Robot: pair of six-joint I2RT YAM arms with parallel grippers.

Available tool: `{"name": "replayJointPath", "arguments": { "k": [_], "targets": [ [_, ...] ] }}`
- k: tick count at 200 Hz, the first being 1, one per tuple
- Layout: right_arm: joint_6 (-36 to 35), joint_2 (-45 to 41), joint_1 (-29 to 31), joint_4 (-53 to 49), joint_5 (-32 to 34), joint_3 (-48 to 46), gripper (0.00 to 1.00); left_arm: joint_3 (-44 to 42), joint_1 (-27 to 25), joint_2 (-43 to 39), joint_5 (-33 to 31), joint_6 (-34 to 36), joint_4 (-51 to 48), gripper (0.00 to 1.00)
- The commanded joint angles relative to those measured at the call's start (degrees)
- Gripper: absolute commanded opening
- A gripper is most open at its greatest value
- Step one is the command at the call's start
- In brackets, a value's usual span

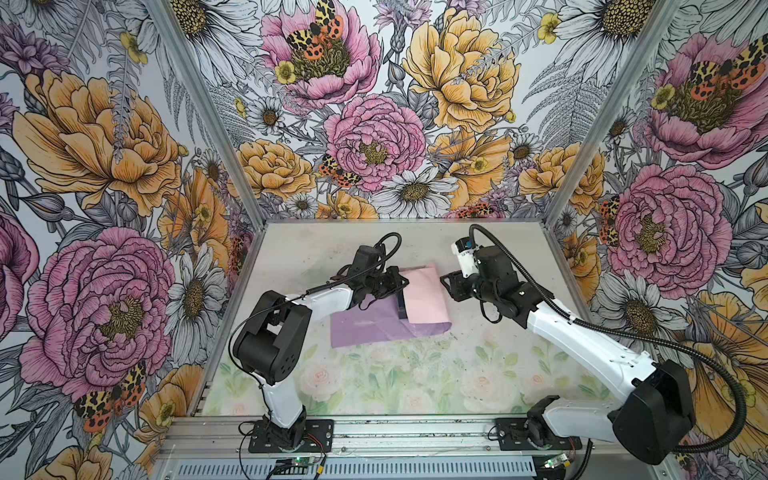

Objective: Wrap the gift box in paper

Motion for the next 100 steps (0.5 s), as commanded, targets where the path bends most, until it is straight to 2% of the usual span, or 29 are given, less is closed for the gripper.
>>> {"name": "replayJointPath", "arguments": {
  "k": [1, 42, 80, 100],
  "targets": [
    [2.5, 5.5, -1.2, -4.8, 1.8, 4.3, 0.43, 0.7, 0.8, -2.8, -2.2, 3.1, -2.9, 0.00],
    [3.8, 15.0, -1.4, -5.7, -1.7, 8.7, 0.44, 0.8, 1.9, -3.7, -3.8, 4.8, -5.8, 0.00],
    [3.9, 19.8, -1.2, -5.7, -4.6, 10.6, 0.45, 1.2, 2.3, -3.4, -4.8, 5.6, -7.9, 0.00],
    [3.9, 21.4, -0.9, -5.6, -5.6, 10.7, 0.45, 1.6, 2.4, -3.3, -5.4, 5.9, -9.1, 0.06]
  ]
}}
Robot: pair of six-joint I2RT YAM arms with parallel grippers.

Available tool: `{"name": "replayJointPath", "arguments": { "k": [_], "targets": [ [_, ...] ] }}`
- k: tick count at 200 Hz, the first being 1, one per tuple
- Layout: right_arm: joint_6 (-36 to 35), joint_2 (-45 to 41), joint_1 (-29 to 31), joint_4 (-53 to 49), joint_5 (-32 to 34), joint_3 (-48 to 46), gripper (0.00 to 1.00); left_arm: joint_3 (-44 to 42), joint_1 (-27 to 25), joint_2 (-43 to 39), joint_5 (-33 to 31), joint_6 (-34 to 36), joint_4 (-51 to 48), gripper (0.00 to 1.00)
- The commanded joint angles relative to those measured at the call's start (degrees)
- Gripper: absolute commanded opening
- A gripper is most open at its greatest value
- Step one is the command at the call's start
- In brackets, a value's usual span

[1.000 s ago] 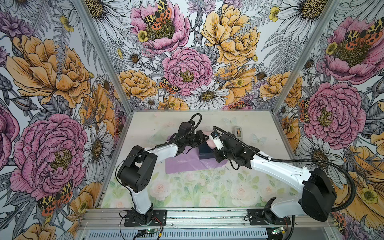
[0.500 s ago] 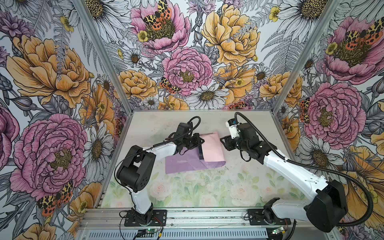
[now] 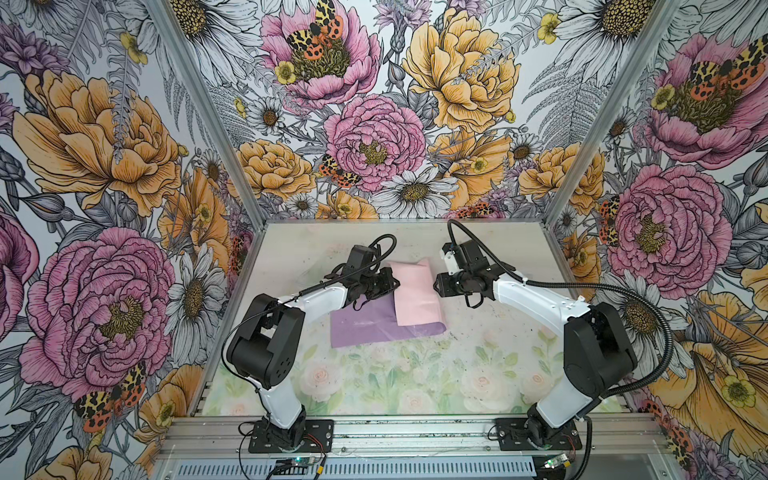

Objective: Wrap the gift box in paper

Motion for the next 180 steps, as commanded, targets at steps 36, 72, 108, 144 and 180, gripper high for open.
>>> {"name": "replayJointPath", "arguments": {
  "k": [36, 72, 108, 144, 180],
  "targets": [
    [0.5, 3.3, 1.1, -0.2, -1.9, 1.8, 0.45, 1.8, 0.5, -2.6, -4.2, 1.8, -4.4, 0.35],
    [0.8, 3.7, 1.7, -0.2, 0.0, 1.3, 0.45, 0.7, 1.2, -3.4, -6.0, 1.5, -5.6, 0.58],
    [1.3, 3.6, 3.1, -0.3, 1.7, 1.2, 0.44, 0.4, 0.9, -1.8, -5.1, 1.2, -5.3, 0.59],
    [2.2, 3.4, 4.7, -0.3, 3.7, 1.4, 0.44, 0.4, 0.0, -0.2, -3.9, 0.3, -2.8, 0.59],
    [3.7, 3.3, 5.5, -0.2, 4.7, 1.5, 0.44, 0.4, -0.7, 1.8, -4.4, 0.4, -2.3, 0.49]
  ]
}}
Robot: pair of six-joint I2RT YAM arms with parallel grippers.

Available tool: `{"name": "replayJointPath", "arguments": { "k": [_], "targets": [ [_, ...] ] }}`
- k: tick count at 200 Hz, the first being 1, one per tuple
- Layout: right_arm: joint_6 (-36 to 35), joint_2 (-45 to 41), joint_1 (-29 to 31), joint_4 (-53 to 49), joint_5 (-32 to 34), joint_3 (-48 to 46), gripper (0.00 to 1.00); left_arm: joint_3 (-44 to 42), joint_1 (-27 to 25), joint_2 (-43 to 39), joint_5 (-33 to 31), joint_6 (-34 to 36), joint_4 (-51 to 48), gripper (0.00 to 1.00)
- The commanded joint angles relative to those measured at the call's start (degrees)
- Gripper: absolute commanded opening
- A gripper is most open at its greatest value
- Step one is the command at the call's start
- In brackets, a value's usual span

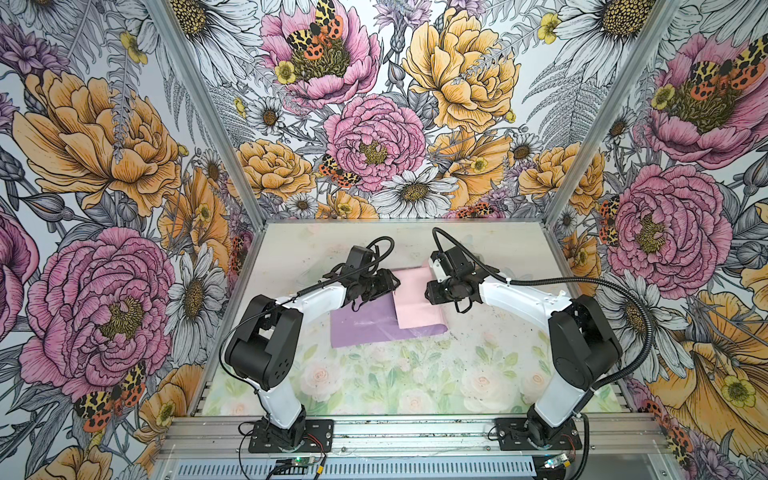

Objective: Wrap the gift box in paper

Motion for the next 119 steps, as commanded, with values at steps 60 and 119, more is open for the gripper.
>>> {"name": "replayJointPath", "arguments": {
  "k": [60, 119],
  "targets": [
    [3.1, -3.8, 0.0, -1.0, -0.3, 1.4, 0.47, -0.4, -1.0, 4.0, -0.2, 0.2, 2.5, 0.30],
    [3.2, -3.4, -8.8, -7.7, -11.1, 3.7, 0.60, 0.9, -2.2, 6.8, 0.4, 1.1, 2.5, 0.24]
  ]
}}
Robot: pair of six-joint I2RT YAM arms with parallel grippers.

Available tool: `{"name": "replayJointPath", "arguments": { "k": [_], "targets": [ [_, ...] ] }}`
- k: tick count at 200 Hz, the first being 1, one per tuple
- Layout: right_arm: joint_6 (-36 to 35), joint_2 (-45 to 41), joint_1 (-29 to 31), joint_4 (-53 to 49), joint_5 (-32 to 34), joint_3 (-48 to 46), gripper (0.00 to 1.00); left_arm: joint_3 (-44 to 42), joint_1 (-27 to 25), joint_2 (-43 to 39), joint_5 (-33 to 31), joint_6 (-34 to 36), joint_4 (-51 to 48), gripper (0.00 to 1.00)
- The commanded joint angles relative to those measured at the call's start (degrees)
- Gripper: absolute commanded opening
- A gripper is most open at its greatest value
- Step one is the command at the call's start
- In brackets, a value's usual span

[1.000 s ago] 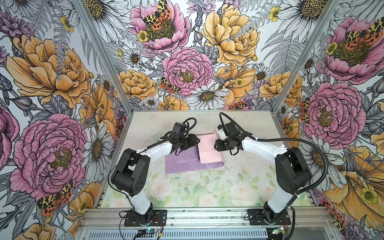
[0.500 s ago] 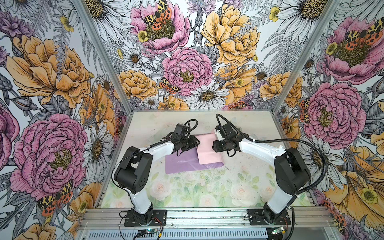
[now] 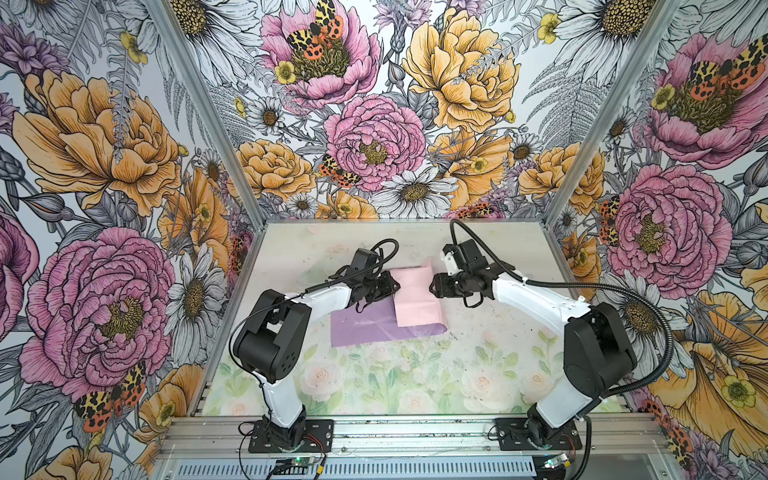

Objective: Wrap the gift box in paper

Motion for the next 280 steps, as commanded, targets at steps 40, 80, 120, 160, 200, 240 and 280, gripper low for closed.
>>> {"name": "replayJointPath", "arguments": {
  "k": [40, 80, 120, 160, 200, 240, 280],
  "targets": [
    [-1.6, 7.8, -2.5, -5.7, -7.5, 6.6, 0.61, 0.6, -1.4, 3.0, -0.3, 1.3, -1.4, 0.24],
    [-2.9, 11.3, -2.4, -5.7, -5.7, 6.8, 0.61, 0.4, -0.6, 2.1, 0.1, 0.8, -0.9, 0.37],
    [-3.5, 12.4, -2.4, -5.7, -3.6, 4.7, 0.60, 0.9, 1.6, 2.1, 2.5, -2.8, 5.0, 0.63],
    [-3.8, 12.4, -2.1, -5.7, -3.1, 4.6, 0.60, 2.8, 3.5, 5.3, 4.9, -6.6, 10.2, 0.71],
    [-3.8, 12.7, -1.5, -5.7, -3.1, 5.2, 0.60, 5.8, 3.5, 9.5, 7.6, -10.4, 14.1, 0.73],
    [-3.8, 13.1, -1.0, -5.7, -3.3, 5.3, 0.60, 8.0, 3.6, 12.7, 8.5, -13.3, 17.6, 0.73],
    [-3.9, 13.6, -0.8, -5.7, -3.1, 5.0, 0.60, 11.2, 3.8, 16.0, 9.1, -13.6, 18.4, 0.73]
  ]
}}
